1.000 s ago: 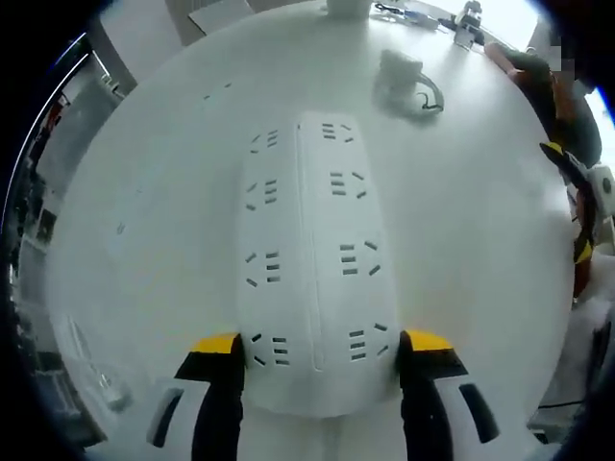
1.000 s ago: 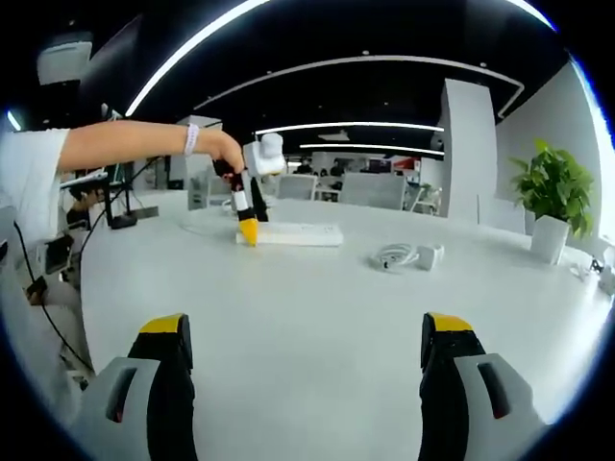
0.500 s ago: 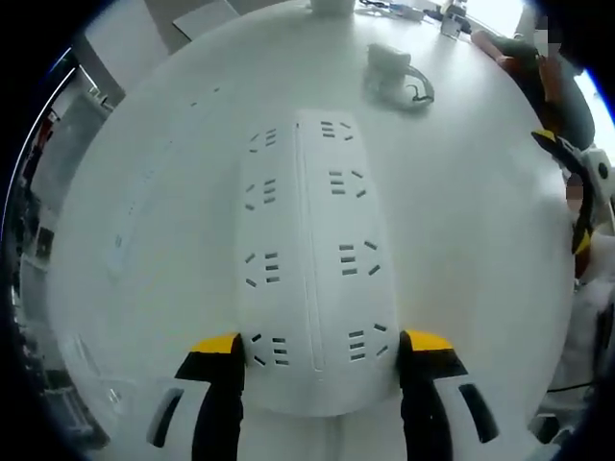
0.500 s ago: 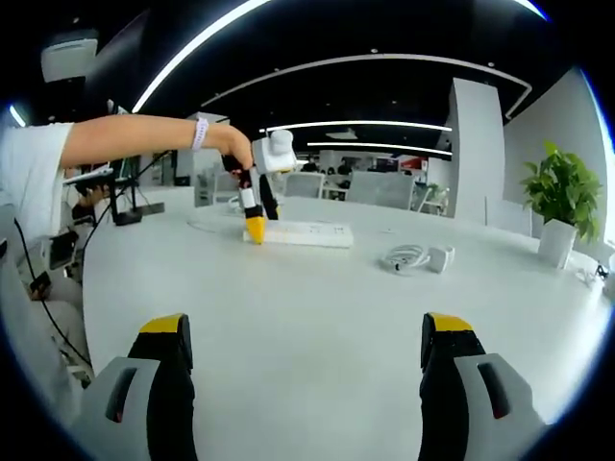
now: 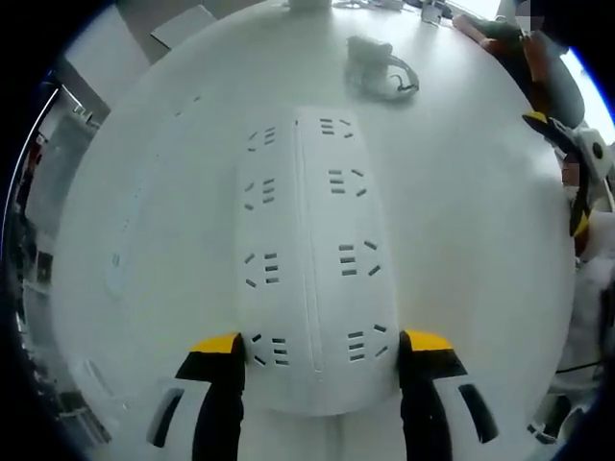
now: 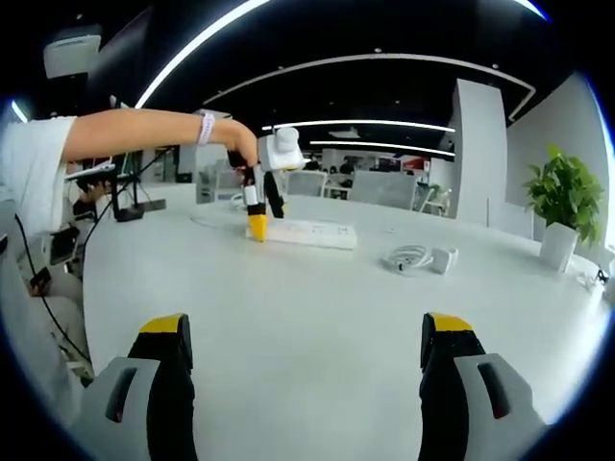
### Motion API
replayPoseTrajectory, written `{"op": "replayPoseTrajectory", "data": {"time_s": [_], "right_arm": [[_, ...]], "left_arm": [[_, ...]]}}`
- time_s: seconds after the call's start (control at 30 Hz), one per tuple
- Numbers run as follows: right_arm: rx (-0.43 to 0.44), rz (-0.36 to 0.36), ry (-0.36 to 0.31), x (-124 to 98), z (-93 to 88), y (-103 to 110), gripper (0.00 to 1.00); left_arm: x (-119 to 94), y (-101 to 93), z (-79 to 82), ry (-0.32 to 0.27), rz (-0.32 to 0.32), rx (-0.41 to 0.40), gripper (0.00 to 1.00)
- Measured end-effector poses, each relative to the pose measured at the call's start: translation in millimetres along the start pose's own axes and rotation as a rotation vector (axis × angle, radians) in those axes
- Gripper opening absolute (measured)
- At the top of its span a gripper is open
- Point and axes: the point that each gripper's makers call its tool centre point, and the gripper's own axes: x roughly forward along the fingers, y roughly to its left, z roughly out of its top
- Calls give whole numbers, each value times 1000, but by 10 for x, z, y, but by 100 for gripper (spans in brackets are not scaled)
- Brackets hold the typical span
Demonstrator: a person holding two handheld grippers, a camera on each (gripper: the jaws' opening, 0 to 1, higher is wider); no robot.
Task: Straighten the power strip on the desk, plug the charger into it
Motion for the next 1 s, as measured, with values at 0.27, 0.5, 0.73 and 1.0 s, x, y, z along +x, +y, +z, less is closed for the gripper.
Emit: {"op": "replayPoseTrajectory", "data": {"time_s": [0.27, 0.5, 0.73, 1.0], "right_arm": [[-10, 5, 7, -6, -7, 22, 98], [-14, 12, 13, -1, -18, 39, 98], [-20, 15, 14, 2, -10, 47, 98], [-31, 13, 19, -18, -14, 34, 98]], "left_arm": [[-4, 11, -14, 16, -5, 61, 66], [-8, 66, -5, 28, -9, 91, 66], [-9, 96, -5, 41, -11, 116, 65], [-9, 132, 3, 56, -13, 158, 65]]}}
